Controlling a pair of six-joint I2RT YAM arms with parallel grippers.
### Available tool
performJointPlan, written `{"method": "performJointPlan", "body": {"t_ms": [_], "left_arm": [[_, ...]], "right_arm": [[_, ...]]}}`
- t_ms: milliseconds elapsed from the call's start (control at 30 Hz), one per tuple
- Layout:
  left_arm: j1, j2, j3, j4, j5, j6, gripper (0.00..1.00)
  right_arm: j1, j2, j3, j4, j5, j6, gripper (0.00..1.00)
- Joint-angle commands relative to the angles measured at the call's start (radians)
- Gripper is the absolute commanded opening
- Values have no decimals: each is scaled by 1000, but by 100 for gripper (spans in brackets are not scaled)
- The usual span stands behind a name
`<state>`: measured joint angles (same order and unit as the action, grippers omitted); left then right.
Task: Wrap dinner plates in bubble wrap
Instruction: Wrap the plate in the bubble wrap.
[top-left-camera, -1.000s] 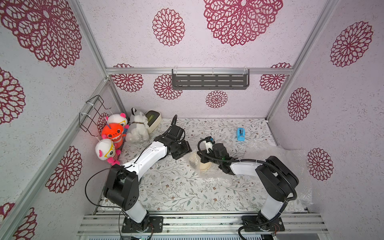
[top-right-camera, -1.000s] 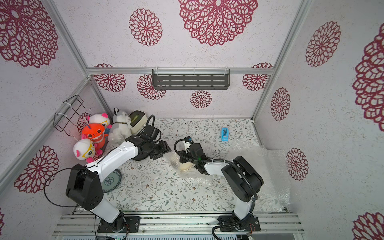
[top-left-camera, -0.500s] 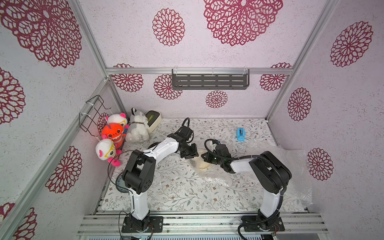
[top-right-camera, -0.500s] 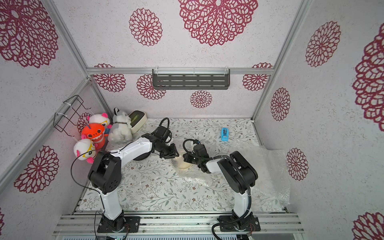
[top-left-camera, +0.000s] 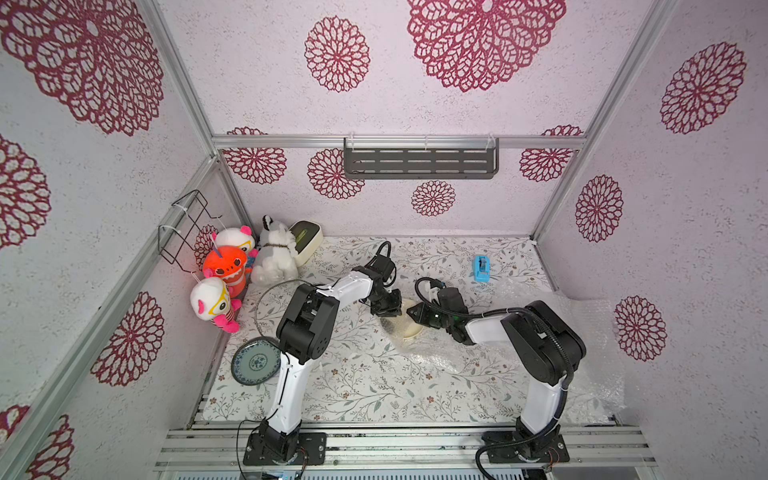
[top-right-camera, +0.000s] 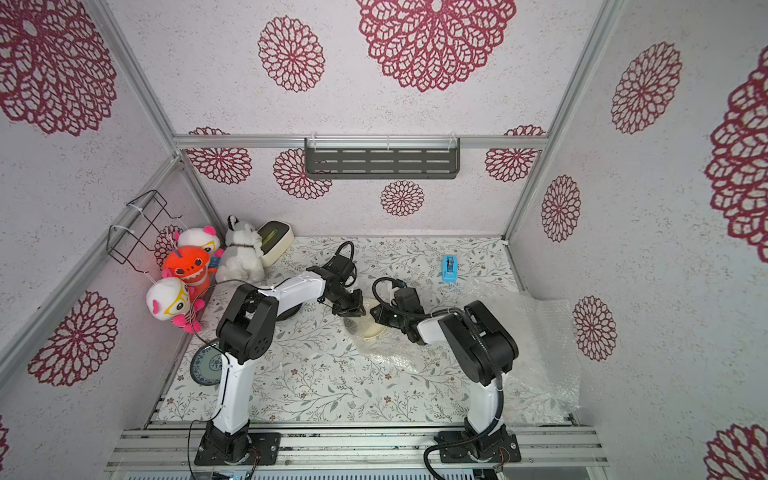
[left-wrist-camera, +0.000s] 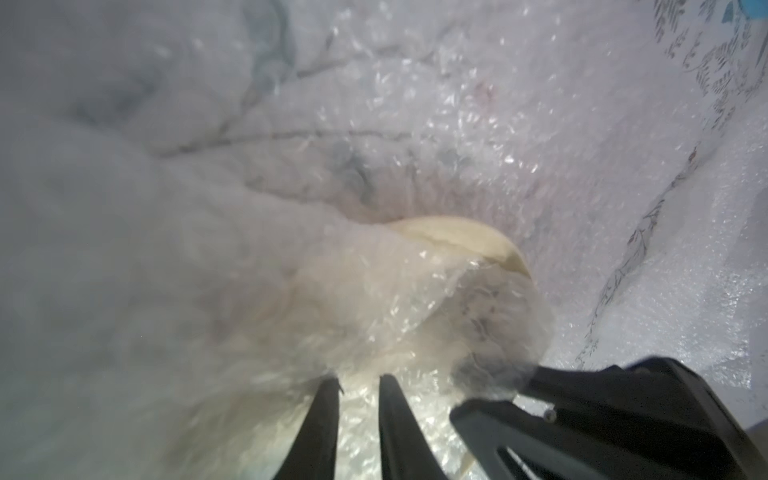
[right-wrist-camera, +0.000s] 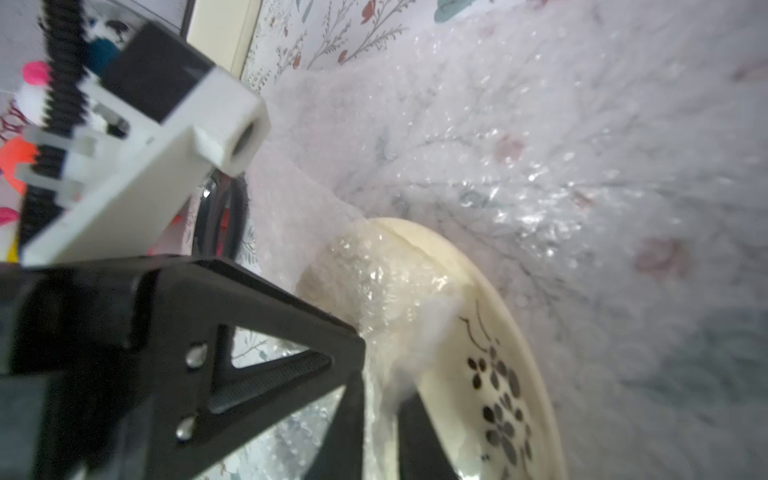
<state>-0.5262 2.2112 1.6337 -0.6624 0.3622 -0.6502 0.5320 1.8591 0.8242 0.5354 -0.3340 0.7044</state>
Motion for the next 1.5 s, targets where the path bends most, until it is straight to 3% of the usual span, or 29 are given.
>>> {"method": "performJointPlan", "body": {"t_ms": [0, 33, 167, 200, 300, 500, 667, 700, 733, 900, 967, 1167, 1400, 1467], "left_arm": [[-7, 38, 9, 5, -74, -20, 21], [-6, 40, 6, 8, -75, -24, 21], [-6, 39, -10, 15, -74, -40, 21], [-6, 43, -12, 14, -74, -44, 21], [-6, 43, -23, 18, -66, -49, 21], [-6, 25, -67, 51, -57, -54, 19], [-6, 27, -78, 47, -46, -40, 5], [-6, 27, -79, 46, -43, -39, 1], [-6, 28, -80, 45, -38, -38, 0], [-8, 35, -82, 37, -36, -16, 0], [-8, 33, -86, 34, -42, 7, 0], [-8, 17, -126, 61, -45, 76, 0], [-11, -10, -167, 116, 4, 160, 0], [-11, -17, -170, 132, 27, 180, 4]], "right_arm": [[-11, -176, 2, -176, -6, -318, 46], [-8, -231, -2, -265, 13, -427, 57], [8, -416, -31, -558, 72, -835, 72], [23, -458, -55, -608, 69, -967, 97], [124, -545, -158, -661, 160, -1292, 98], [234, -518, -212, -547, 243, -1401, 98], [303, -405, -198, -476, 309, -1452, 97], [305, -390, -202, -445, 324, -1450, 86], [308, -384, -216, -401, 339, -1449, 68], [306, -371, -200, -352, 377, -1461, 37], [296, -369, -171, -339, 380, -1462, 1], [184, -326, -55, -354, 221, -1502, 0], [60, -139, 144, -481, 62, -1620, 0], [39, -83, 187, -502, 19, -1619, 0]]}}
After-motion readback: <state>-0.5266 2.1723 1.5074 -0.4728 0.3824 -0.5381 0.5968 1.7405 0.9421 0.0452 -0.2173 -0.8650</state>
